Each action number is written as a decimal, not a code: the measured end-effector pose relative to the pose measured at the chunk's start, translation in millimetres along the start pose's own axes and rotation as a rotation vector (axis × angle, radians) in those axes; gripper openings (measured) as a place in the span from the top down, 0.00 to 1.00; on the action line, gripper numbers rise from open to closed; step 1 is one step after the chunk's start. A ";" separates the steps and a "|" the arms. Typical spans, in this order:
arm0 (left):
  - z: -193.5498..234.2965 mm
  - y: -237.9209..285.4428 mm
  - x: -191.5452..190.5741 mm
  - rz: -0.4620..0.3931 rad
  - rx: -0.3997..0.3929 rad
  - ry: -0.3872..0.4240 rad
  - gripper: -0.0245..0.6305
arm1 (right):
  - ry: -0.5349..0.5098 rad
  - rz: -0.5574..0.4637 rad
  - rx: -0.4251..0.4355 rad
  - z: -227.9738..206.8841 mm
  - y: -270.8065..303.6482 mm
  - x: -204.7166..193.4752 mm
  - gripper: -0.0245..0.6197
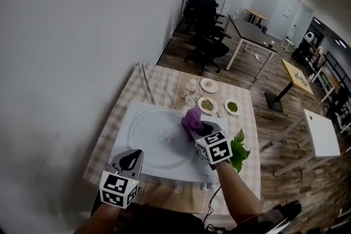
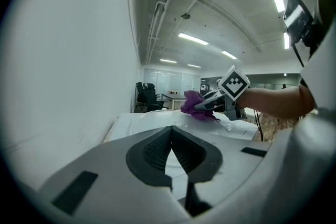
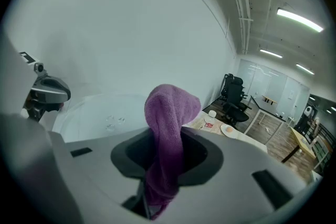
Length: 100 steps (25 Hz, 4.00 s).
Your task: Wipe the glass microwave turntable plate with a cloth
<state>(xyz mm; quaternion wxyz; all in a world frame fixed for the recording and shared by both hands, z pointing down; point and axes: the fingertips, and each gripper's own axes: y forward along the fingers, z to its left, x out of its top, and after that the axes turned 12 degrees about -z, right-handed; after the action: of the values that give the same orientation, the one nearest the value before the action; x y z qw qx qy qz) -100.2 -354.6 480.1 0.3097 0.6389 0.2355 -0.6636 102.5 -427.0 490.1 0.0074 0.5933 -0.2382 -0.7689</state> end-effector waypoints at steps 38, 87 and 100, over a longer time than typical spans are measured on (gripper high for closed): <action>-1.2 -0.1 -0.3 -0.011 0.008 0.006 0.95 | -0.045 0.058 0.369 117.9 -79.2 -20.1 0.78; 1.3 1.9 6.5 -0.047 -0.020 0.001 0.95 | -0.076 0.082 0.363 96.0 24.7 21.5 0.78; 12.1 1.8 7.3 -0.058 -0.011 -0.020 0.95 | -0.067 0.078 0.521 160.3 -32.0 13.5 0.78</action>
<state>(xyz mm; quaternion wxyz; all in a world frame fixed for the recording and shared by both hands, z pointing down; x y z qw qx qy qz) -107.4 -365.2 473.9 0.2963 0.6233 0.2545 -0.6775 -39.6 -345.2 495.1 -0.1238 0.5399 -0.4509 -0.6999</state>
